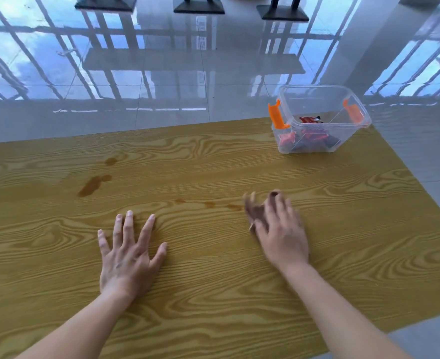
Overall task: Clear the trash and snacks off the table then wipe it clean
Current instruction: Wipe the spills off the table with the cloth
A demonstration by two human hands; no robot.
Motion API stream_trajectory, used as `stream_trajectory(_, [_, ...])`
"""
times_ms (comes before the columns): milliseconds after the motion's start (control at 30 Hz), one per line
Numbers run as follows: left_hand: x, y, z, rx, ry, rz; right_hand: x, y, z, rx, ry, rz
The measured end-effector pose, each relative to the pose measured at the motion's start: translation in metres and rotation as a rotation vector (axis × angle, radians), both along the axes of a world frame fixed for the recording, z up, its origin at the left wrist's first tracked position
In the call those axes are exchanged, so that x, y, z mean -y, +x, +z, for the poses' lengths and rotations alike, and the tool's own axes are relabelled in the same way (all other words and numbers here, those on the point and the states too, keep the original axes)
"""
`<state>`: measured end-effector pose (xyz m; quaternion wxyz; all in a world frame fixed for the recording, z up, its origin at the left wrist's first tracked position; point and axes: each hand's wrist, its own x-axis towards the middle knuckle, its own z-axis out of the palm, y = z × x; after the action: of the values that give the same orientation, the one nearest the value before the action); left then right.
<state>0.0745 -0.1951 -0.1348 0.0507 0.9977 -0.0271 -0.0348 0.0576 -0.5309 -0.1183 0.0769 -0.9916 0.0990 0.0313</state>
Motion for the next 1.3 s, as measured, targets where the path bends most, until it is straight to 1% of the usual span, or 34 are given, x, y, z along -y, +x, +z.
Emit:
stream_trajectory(100, [0.001, 0.0, 0.0, -0.001, 0.003, 0.002, -0.017, -0.079, -0.01, 0.025, 0.036, 0.367])
stream_trajectory(133, [0.001, 0.0, -0.001, -0.002, -0.004, -0.002, -0.007, -0.084, -0.012, 0.012, 0.044, 0.419])
stream_trajectory(167, [0.001, 0.001, -0.001, -0.002, -0.008, -0.002, 0.006, -0.075, -0.014, 0.014, 0.024, 0.401])
stream_trajectory(200, [0.001, 0.001, -0.001, 0.0, -0.009, -0.001, 0.018, -0.056, -0.011, 0.014, 0.001, 0.305])
stream_trajectory(267, [0.001, 0.001, 0.0, 0.002, -0.01, -0.001, 0.03, 0.003, 0.001, 0.004, 0.002, -0.007])
stream_trajectory(300, [0.002, 0.001, 0.0, 0.005, -0.014, 0.0, 0.03, 0.033, 0.008, -0.03, 0.044, -0.132])
stream_trajectory(333, [0.002, 0.001, 0.001, 0.004, -0.016, 0.002, 0.024, 0.054, 0.012, -0.065, 0.066, -0.188])
stream_trajectory(367, [0.002, 0.001, 0.001, -0.003, -0.014, 0.003, 0.013, 0.063, 0.012, -0.066, 0.062, -0.163])
stream_trajectory(400, [0.002, 0.001, 0.002, -0.011, -0.009, 0.001, 0.0, 0.058, 0.008, -0.046, 0.049, -0.074])
stream_trajectory(467, [0.002, 0.001, 0.003, -0.012, -0.004, 0.002, -0.028, 0.013, -0.003, 0.012, 0.029, 0.17])
stream_trajectory(533, [0.003, 0.001, 0.004, -0.015, -0.007, 0.009, -0.043, -0.046, -0.009, 0.047, 0.047, 0.361])
stream_trajectory(600, [0.004, 0.001, 0.004, -0.018, -0.009, 0.003, -0.03, -0.058, -0.013, 0.017, 0.054, 0.448])
stream_trajectory(633, [0.003, 0.001, 0.004, -0.015, -0.01, -0.001, -0.021, -0.045, -0.013, 0.021, 0.028, 0.423])
stream_trajectory(667, [0.002, 0.001, 0.003, -0.009, -0.013, -0.002, -0.016, -0.024, -0.01, 0.019, 0.003, 0.342])
stream_trajectory(700, [0.002, 0.001, 0.002, -0.003, -0.016, -0.001, -0.013, 0.003, -0.004, 0.016, -0.019, 0.219])
stream_trajectory(767, [0.002, 0.001, 0.002, -0.007, -0.012, 0.006, -0.017, 0.058, 0.009, -0.036, 0.016, -0.041])
stream_trajectory(800, [0.002, 0.001, 0.002, -0.013, -0.008, 0.004, -0.023, 0.075, 0.012, -0.073, 0.03, -0.104])
stream_trajectory(833, [0.002, 0.001, 0.003, -0.018, -0.005, 0.0, -0.032, 0.08, 0.012, -0.08, 0.028, -0.092])
stream_trajectory(900, [0.002, 0.001, 0.004, -0.015, -0.008, -0.003, -0.057, 0.054, 0.005, -0.028, 0.014, 0.113])
stream_trajectory(967, [0.003, 0.0, 0.005, -0.01, -0.016, 0.002, -0.077, -0.004, -0.007, 0.039, 0.033, 0.383])
stream_trajectory(1000, [0.003, 0.0, 0.006, -0.011, -0.018, 0.001, -0.076, -0.026, -0.008, 0.043, 0.046, 0.495])
stream_trajectory(1033, [0.003, 0.0, 0.006, -0.012, -0.017, -0.002, -0.067, -0.031, -0.011, 0.025, 0.046, 0.552])
stream_trajectory(1067, [0.003, 0.001, 0.006, -0.014, -0.014, -0.005, -0.053, -0.022, -0.013, 0.013, 0.029, 0.545])
stream_trajectory(1100, [0.003, 0.001, 0.006, -0.015, -0.012, -0.006, -0.04, -0.004, -0.013, 0.022, -0.008, 0.465])
stream_trajectory(1167, [0.004, 0.001, 0.005, -0.01, -0.009, -0.003, -0.024, 0.047, -0.004, 0.006, -0.04, 0.184])
stream_trajectory(1233, [0.003, 0.001, 0.004, -0.008, -0.007, -0.001, -0.031, 0.088, 0.005, -0.045, 0.012, -0.057])
stream_trajectory(1267, [0.003, 0.001, 0.004, -0.005, -0.007, -0.001, -0.043, 0.096, 0.006, -0.045, 0.015, -0.089])
stream_trajectory(1300, [0.003, 0.002, 0.004, -0.002, -0.007, -0.002, -0.058, 0.095, 0.004, -0.036, 0.008, -0.043])
